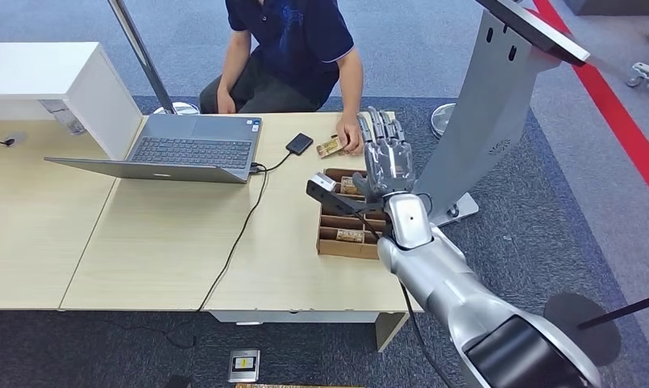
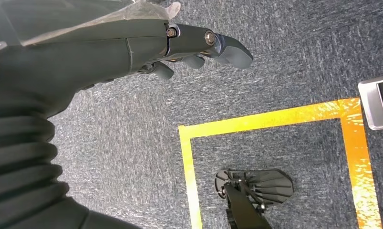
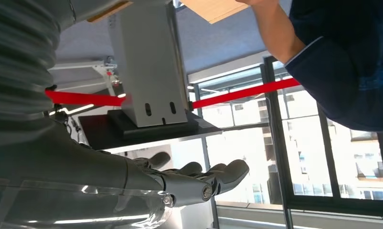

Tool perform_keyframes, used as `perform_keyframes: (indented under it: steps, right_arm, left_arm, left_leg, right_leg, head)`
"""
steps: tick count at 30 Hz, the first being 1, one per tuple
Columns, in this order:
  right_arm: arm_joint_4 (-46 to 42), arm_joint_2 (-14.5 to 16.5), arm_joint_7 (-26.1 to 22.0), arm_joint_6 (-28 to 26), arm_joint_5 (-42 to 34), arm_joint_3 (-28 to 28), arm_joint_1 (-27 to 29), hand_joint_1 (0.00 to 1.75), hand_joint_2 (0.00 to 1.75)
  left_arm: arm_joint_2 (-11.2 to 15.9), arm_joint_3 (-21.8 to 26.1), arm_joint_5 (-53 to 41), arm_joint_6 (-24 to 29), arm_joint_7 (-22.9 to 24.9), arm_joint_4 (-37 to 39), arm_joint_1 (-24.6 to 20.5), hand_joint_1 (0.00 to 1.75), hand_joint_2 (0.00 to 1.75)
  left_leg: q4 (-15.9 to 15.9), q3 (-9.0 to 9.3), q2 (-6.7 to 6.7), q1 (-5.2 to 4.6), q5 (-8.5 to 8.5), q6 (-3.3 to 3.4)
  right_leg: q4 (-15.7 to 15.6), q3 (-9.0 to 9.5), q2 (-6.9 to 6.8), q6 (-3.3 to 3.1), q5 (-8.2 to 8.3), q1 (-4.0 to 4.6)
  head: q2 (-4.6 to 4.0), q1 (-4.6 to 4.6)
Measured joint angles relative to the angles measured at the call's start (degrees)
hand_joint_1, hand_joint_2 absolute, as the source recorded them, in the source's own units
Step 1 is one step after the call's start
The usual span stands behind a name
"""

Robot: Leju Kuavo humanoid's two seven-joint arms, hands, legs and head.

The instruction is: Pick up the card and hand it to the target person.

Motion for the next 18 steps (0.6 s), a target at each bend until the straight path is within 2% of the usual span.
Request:
perform_keyframes:
  steps: [2, 4, 7, 10, 13, 15, 18]
  right_arm:
    - [-0.67, 0.00, -3.69, 0.20, -4.70, -1.33, 0.08, 0.00, 1.75]
    - [-1.75, -0.03, -8.22, 2.05, -13.34, -2.84, 0.39, 0.00, 1.75]
    - [-5.11, -0.60, -13.04, 8.74, -28.42, -5.14, 1.96, 0.00, 1.75]
    - [-11.54, -2.79, -14.39, 16.37, -43.61, -6.58, 5.64, 0.00, 1.75]
    - [-19.14, -6.26, -14.67, 21.58, -56.17, -7.55, 10.05, 0.00, 1.75]
    - [-23.97, -8.70, -14.89, 24.37, -61.45, -7.93, 13.14, 0.00, 1.75]
    - [-29.85, -11.57, -15.08, 26.70, -64.93, -8.34, 17.20, 0.00, 1.75]
  left_arm:
    - [0.00, 0.01, 0.09, 0.25, 0.05, 0.00, 0.07, 0.00, 0.00]
    - [0.00, 0.04, 0.21, 0.61, -0.06, 0.00, 0.30, 0.00, 0.00]
    - [0.05, 0.10, 0.35, 0.89, -0.39, 0.00, 0.86, 0.00, 0.00]
    - [0.19, 0.21, 0.50, 1.01, -0.45, 0.00, 1.34, 0.00, 0.00]
    - [0.44, 0.30, 0.60, 1.13, -0.31, 0.00, 1.71, 0.00, 0.00]
    - [0.58, 0.37, 0.64, 1.26, -0.20, 0.00, 1.76, 0.00, 0.00]
    - [0.76, 0.50, 0.73, 1.45, -0.16, 0.00, 1.81, 0.00, 0.00]
  left_leg:
    - [0.00, 0.00, 0.00, 0.00, 0.00, 0.00]
    - [0.00, 0.00, 0.00, 0.00, 0.00, 0.00]
    - [0.00, 0.03, 0.01, 0.00, 0.00, 0.00]
    - [0.01, 0.03, 0.00, -0.01, -0.01, 0.01]
    - [0.01, 0.04, 0.01, -0.02, -0.03, 0.03]
    - [0.02, 0.06, 0.01, -0.02, -0.05, 0.05]
    - [0.02, 0.06, 0.00, -0.02, -0.07, 0.05]
  right_leg:
    - [0.00, 0.00, 0.00, 0.00, 0.00, 0.00]
    - [0.00, 0.00, 0.00, 0.00, 0.00, 0.00]
    - [-0.01, 0.00, 0.00, 0.00, 0.00, 0.00]
    - [-0.05, 0.01, -0.01, 0.02, -0.01, 0.00]
    - [-0.06, 0.01, 0.00, 0.02, -0.01, 0.00]
    - [-0.07, 0.01, 0.00, 0.03, -0.02, -0.01]
    - [-0.09, 0.01, 0.00, 0.03, -0.02, -0.01]
  head:
    - [0.00, 0.00]
    - [0.00, 0.01]
    - [0.00, 0.01]
    - [-0.01, 0.01]
    - [0.00, 0.01]
    - [0.00, 0.02]
    - [0.00, 0.01]
